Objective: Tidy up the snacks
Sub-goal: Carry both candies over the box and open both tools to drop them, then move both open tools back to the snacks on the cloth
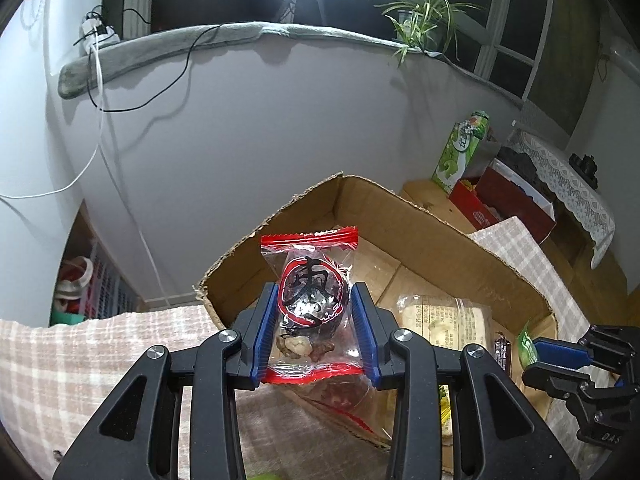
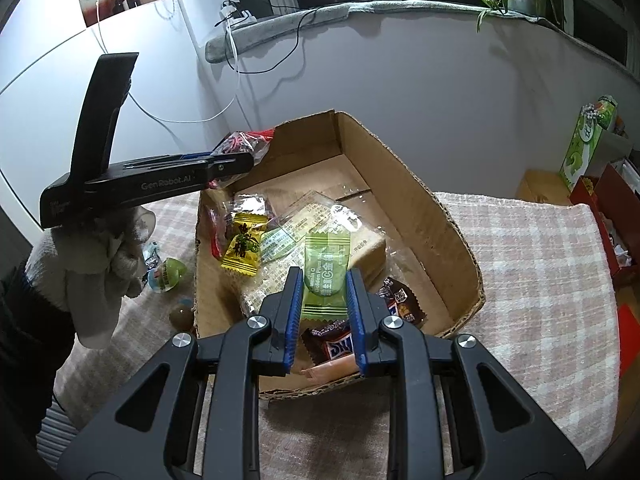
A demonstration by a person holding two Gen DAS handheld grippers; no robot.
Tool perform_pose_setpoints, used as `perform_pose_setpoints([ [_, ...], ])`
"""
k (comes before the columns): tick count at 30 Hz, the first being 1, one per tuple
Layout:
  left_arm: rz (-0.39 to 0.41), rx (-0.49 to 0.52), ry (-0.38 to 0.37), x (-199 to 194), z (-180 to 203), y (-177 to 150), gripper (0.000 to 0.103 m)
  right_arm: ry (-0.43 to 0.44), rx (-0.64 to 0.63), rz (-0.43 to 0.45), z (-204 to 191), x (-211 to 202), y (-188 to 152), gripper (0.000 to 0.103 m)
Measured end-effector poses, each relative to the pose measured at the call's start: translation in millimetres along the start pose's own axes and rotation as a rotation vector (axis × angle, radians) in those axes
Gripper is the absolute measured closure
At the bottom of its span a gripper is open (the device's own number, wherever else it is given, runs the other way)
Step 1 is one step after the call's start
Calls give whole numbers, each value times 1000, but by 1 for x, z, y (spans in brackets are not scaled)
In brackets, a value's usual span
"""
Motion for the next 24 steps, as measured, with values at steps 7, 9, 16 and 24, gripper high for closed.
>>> perform_pose_setpoints([
  [7,9,12,-2,-3,3,1,51,-15,-9,5,-2,0,0,41],
  [9,10,10,-3,-5,2,1,51,-24,-17,15,-4,-2,-1,38],
  [16,21,5,0,-15,-2,0,51,-26,-21,15,-8,-6,0,35],
  [24,41,-7,7,-40,-16,-8,51,-16,-49,24,-29,-16,-3,35],
])
Point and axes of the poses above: each gripper's, at about its wrist camera, not at the fingertips, and x roughly the way its jaws point, z to its right, y to its top, the point moved 5 cm from there along x, roughly the way its jaws point, and after that the axes turned 15 degrees about y, right-handed, at the moved point
